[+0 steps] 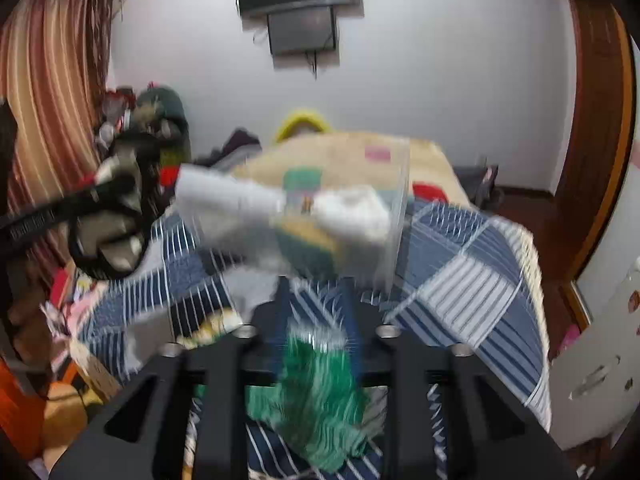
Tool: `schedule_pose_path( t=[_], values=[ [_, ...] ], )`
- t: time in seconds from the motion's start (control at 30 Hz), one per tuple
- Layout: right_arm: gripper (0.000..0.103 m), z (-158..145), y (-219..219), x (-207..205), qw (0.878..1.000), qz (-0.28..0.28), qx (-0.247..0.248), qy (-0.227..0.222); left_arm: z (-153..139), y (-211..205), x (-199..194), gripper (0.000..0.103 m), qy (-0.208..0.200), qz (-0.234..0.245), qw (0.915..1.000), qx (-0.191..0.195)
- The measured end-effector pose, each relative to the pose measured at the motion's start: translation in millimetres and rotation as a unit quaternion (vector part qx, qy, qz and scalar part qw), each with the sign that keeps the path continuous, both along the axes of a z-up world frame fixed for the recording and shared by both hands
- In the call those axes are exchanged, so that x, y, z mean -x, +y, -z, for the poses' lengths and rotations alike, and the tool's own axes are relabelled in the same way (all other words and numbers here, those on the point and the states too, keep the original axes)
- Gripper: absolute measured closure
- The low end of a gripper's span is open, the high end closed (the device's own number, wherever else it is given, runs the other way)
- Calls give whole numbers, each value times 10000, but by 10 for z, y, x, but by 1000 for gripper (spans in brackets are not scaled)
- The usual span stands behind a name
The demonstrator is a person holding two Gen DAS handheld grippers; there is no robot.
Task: Organize soft objects
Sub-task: 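Carry the pouch and glove into the clear box and open both tools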
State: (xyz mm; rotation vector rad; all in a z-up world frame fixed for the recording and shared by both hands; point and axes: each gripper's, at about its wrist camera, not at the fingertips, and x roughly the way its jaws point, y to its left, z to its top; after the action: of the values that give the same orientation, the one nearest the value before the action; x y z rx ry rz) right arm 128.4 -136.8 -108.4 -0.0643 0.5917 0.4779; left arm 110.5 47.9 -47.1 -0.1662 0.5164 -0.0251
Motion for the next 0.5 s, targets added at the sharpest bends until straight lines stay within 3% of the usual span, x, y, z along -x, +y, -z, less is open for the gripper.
schedule_pose_path(
  t=[0.07,0.3,0.33,0.37,0.4,0.5],
  values=[
    [55,125,12,10,9998,-32,46,184,52,23,29,77,82,-22,10000,16],
    [54,362,40,155,9986,-124,242,462,268,63,118,77,394,-17,9992,84],
    [59,377,46,179,9986,-90,277,443,298,58,127,77,433,-7,9990,93],
    [80,401,48,197,9986,-61,313,413,322,51,128,77,465,-8,9989,95],
    [88,419,49,214,9987,-30,360,368,334,39,133,77,482,-6,9988,92],
    [97,426,37,227,9986,16,410,338,351,26,132,77,503,14,9986,134]
  ],
)
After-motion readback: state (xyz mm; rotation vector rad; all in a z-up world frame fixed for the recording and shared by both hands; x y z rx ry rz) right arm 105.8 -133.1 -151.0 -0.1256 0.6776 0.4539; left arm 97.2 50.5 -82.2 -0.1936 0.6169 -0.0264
